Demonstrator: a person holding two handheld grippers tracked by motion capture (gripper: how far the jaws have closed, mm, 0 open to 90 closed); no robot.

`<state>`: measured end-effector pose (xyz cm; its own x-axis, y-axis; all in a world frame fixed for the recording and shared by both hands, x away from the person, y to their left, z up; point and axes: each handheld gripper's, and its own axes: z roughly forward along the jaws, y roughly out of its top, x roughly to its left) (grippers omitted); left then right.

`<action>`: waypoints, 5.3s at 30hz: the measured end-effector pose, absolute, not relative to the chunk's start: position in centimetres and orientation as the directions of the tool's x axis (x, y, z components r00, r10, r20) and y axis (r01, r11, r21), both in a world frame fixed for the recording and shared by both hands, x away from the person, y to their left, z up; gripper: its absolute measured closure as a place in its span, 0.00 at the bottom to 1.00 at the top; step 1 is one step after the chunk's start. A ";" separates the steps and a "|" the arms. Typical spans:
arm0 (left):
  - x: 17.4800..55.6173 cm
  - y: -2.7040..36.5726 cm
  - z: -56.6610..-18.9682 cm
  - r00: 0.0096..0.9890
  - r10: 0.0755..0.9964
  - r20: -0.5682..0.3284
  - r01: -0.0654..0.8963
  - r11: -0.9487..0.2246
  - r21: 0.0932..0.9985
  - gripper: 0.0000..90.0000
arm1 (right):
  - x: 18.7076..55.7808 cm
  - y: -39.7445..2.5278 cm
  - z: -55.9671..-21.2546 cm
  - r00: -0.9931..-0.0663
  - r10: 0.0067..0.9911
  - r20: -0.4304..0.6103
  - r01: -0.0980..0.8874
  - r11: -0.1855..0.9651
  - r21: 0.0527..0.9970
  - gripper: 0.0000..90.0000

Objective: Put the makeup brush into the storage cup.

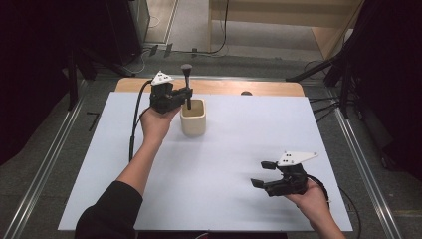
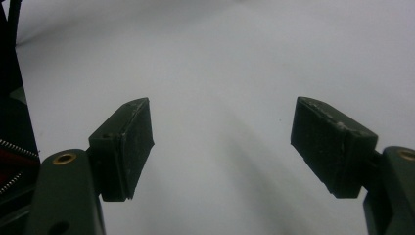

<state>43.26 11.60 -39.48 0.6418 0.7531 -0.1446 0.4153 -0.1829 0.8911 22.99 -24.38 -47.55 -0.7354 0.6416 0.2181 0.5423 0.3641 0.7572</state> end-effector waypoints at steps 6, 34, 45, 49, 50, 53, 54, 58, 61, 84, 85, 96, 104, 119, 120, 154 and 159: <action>43.2 11.6 -40.5 0.636 0.756 -0.154 0.427 -0.179 0.886 0.88 | 23.0 -24.4 -47.6 -0.735 0.642 0.220 0.543 0.363 0.757 0.28; 42.8 11.8 -40.6 0.660 0.699 -0.275 0.550 -0.200 0.811 0.50 | 23.0 -24.4 -47.6 -0.738 0.638 0.221 0.543 0.366 0.756 0.28; 40.8 14.0 -38.3 0.689 0.670 -0.276 0.545 -0.228 0.807 0.31 | 23.0 -24.3 -47.6 -0.737 0.638 0.221 0.548 0.374 0.748 0.28; 40.1 14.4 -38.3 0.702 0.660 -0.267 0.542 -0.253 0.801 0.31 | 23.0 -24.3 -47.6 -0.734 0.641 0.223 0.551 0.370 0.748 0.28; 40.0 14.6 -38.3 0.705 0.656 -0.268 0.546 -0.263 0.795 0.31 | 23.0 -24.3 -47.6 -0.735 0.641 0.223 0.550 0.370 0.749 0.28; 39.6 15.0 -38.5 0.705 0.657 -0.267 0.554 -0.275 0.786 0.31 | 23.0 -24.2 -47.6 -0.739 0.636 0.221 0.548 0.376 0.748 0.28; 39.4 15.1 -38.5 0.705 0.658 -0.264 0.554 -0.279 0.784 0.31 | 22.9 -24.2 -47.6 -0.739 0.636 0.220 0.546 0.375 0.749 0.28; 38.8 15.8 -38.8 0.707 0.653 -0.271 0.561 -0.285 0.778 0.31 | 22.9 -24.2 -47.6 -0.739 0.637 0.220 0.545 0.373 0.751 0.28; 38.4 16.1 -39.0 0.712 0.648 -0.272 0.565 -0.299 0.769 0.30 | 22.9 -24.3 -47.7 -0.735 0.641 0.222 0.550 0.371 0.748 0.28; 35.1 16.6 -41.7 0.755 0.600 -0.262 0.556 -0.376 0.741 0.30 | 22.9 -24.2 -47.7 -0.734 0.640 0.229 0.555 0.371 0.745 0.28; 35.0 16.6 -41.8 0.757 0.600 -0.258 0.554 -0.380 0.741 0.30 | 22.9 -24.2 -47.7 -0.734 0.639 0.229 0.555 0.370 0.745 0.28; 33.7 17.2 -42.5 0.781 0.573 -0.248 0.529 -0.398 0.750 0.31 | 22.9 -24.2 -47.7 -0.735 0.638 0.231 0.556 0.371 0.744 0.28; 32.6 17.5 -43.0 0.805 0.551 -0.221 0.502 -0.432 0.749 0.31 | 22.9 -24.2 -47.7 -0.734 0.638 0.232 0.557 0.371 0.743 0.28; 30.9 18.6 -44.0 0.830 0.508 -0.232 0.487 -0.456 0.745 0.29 | 22.9 -24.2 -47.7 -0.736 0.636 0.232 0.557 0.374 0.741 0.28; 30.8 18.6 -44.0 0.834 0.505 -0.223 0.480 -0.465 0.744 0.29 | 22.9 -24.2 -47.7 -0.735 0.637 0.232 0.557 0.374 0.741 0.28; 28.0 21.4 -45.4 0.857 0.497 -0.137 0.422 -0.525 0.739 0.23 | 23.0 -24.4 -47.9 -0.732 0.643 0.227 0.560 0.376 0.739 0.28; 27.5 21.6 -45.5 0.855 0.499 -0.143 0.427 -0.520 0.740 0.23 | 23.1 -24.4 -47.9 -0.730 0.645 0.226 0.560 0.376 0.738 0.28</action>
